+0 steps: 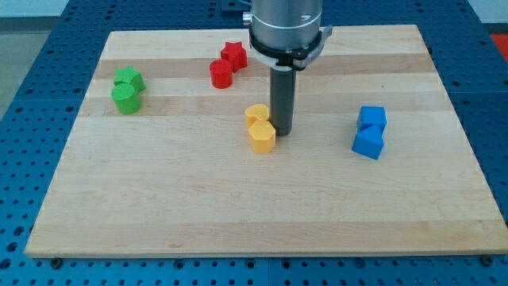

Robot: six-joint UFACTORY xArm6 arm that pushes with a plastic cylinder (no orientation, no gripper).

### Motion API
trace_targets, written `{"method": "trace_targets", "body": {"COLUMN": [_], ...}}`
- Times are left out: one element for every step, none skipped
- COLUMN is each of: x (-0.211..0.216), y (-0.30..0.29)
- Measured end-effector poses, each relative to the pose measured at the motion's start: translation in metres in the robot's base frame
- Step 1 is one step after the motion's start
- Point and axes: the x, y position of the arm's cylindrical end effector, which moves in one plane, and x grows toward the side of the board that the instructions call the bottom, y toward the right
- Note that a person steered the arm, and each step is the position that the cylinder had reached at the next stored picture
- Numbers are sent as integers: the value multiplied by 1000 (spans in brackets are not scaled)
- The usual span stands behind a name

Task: Point your arm at the top right of the yellow heart

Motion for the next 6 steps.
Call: {"method": "trace_targets", "body": {"x": [22,22,16,-17,-46,-55], "y": [0,0,3,10,7,4]}}
